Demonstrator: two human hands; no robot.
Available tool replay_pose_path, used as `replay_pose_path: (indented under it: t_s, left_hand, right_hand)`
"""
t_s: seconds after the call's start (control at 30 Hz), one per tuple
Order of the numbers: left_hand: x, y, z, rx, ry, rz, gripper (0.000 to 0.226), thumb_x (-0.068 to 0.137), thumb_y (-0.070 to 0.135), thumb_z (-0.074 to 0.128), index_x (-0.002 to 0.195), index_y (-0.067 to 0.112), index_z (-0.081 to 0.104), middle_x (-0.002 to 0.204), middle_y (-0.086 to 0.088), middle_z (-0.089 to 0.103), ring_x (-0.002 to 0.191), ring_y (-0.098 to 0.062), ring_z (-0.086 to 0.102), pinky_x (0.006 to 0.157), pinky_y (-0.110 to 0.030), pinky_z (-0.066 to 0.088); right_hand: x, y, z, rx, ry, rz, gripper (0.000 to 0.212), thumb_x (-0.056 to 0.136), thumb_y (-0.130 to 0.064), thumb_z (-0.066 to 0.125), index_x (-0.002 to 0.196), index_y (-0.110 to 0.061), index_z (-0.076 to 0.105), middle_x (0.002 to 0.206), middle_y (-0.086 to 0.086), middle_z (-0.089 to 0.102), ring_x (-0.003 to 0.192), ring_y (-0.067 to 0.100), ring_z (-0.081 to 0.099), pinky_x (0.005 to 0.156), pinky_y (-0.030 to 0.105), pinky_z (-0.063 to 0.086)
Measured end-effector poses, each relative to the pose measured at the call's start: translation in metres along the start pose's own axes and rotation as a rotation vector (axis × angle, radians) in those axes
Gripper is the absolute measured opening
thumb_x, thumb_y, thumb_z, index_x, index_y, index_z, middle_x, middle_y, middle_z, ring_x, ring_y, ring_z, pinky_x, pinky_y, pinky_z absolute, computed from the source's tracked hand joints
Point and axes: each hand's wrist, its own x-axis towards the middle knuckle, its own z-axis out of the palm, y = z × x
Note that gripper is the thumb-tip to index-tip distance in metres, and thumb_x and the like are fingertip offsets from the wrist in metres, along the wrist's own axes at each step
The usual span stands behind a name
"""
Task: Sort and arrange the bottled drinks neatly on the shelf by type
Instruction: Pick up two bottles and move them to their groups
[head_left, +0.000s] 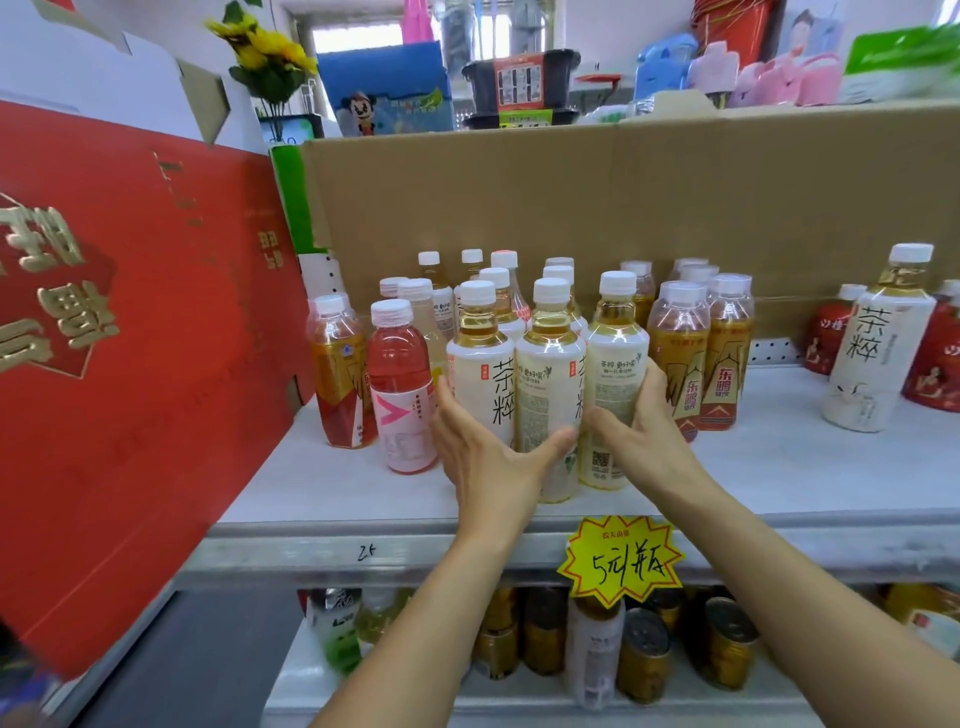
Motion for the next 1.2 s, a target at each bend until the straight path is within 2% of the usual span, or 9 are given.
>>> replay_pose_path:
  t_s: [0.17,0.27,0.43,0.57,0.67,0.8,0.97,1.1,1.2]
  left_hand:
    - [-0.003,-0.002,-0.013,0.003,-0.095,0.023,0.136,0.070,0.054,0.083,0.155,0.025,-0.019,0.164,0.007,-0.007,0.151,-0.010,-0.006,0.125,-0.043,0.006]
    - [-0.007,-0.004,-0.028,0.031,-0.140,0.058,0.121,0.077,0.053,0.078,0.157,0.028,-0.010,0.161,0.012,-0.001,0.149,-0.006,0.000,0.123,-0.040,0.011]
    - [0.004,-0.014,-0.072,0.028,-0.057,0.164,0.080,0.087,0.042,0.072,0.151,0.032,0.025,0.137,0.022,0.025,0.136,0.000,0.023,0.112,-0.023,0.026]
    - [0.036,-0.023,-0.110,-0.006,0.077,0.172,0.061,0.090,0.032,0.071,0.142,0.029,0.038,0.132,0.016,0.036,0.128,0.000,0.038,0.094,-0.003,0.027]
    - [0.077,-0.030,-0.132,-0.034,0.166,0.142,0.060,0.090,0.025,0.070,0.141,0.026,0.040,0.131,0.013,0.037,0.124,-0.004,0.041,0.101,-0.014,0.033]
    - [0.135,-0.042,-0.147,0.028,0.143,0.004,0.077,0.087,0.027,0.073,0.151,0.016,0.031,0.149,-0.003,0.035,0.137,-0.019,0.039,0.116,-0.040,0.035]
    - [0.174,-0.059,-0.144,0.036,-0.043,-0.111,0.106,0.067,0.041,0.089,0.151,0.019,0.029,0.146,-0.004,0.048,0.131,-0.023,0.049,0.110,-0.046,0.042]
    - [0.179,-0.073,-0.135,-0.014,-0.070,-0.103,0.084,0.065,0.032,0.091,0.135,0.023,0.045,0.121,0.002,0.063,0.112,-0.019,0.062,0.102,-0.045,0.050]
    - [0.175,-0.073,-0.138,0.011,-0.069,-0.050,0.073,0.075,0.027,0.086,0.136,0.022,0.047,0.114,0.006,0.061,0.108,-0.017,0.061,0.095,-0.034,0.050]
  right_hand:
    - [-0.009,-0.010,0.003,-0.081,0.120,-0.089,0.084,0.075,-0.046,0.062,0.147,-0.040,0.020,0.144,-0.004,0.040,0.135,0.020,0.041,0.109,0.054,0.041]
    - [-0.017,-0.028,0.008,-0.133,0.203,-0.168,0.085,0.090,-0.029,0.066,0.155,-0.029,0.012,0.154,-0.003,0.026,0.143,0.016,0.028,0.118,0.047,0.029]
    - [-0.022,-0.057,0.022,-0.163,0.311,-0.426,0.067,0.094,-0.015,0.062,0.152,-0.019,0.028,0.154,-0.001,0.030,0.143,0.009,0.026,0.118,0.027,0.024]
    - [-0.021,-0.095,0.049,-0.116,0.229,-0.695,0.056,0.092,-0.012,0.058,0.145,-0.012,0.040,0.144,0.003,0.044,0.135,0.015,0.041,0.115,0.033,0.034]
    - [-0.015,-0.127,0.077,-0.172,0.053,-0.801,0.046,0.094,-0.009,0.056,0.139,-0.009,0.048,0.138,0.004,0.051,0.129,0.013,0.047,0.110,0.027,0.038]
    - [0.018,-0.157,0.119,-0.472,-0.177,-0.688,0.037,0.097,-0.009,0.049,0.134,-0.010,0.053,0.138,0.008,0.049,0.128,0.024,0.044,0.106,0.037,0.039]
    - [0.054,-0.169,0.151,-1.005,-0.355,-0.384,0.026,0.099,-0.018,0.050,0.123,-0.007,0.051,0.128,0.015,0.048,0.106,0.031,0.052,0.076,0.035,0.040]
    - [0.067,-0.161,0.162,-1.037,-0.363,-0.323,0.026,0.099,-0.016,0.052,0.122,-0.005,0.051,0.125,0.017,0.049,0.094,0.028,0.052,0.071,0.033,0.041]
    - [0.073,-0.157,0.164,-0.965,-0.351,-0.323,0.009,0.098,-0.016,0.051,0.105,-0.010,0.051,0.120,0.017,0.054,0.090,0.028,0.052,0.072,0.035,0.045]
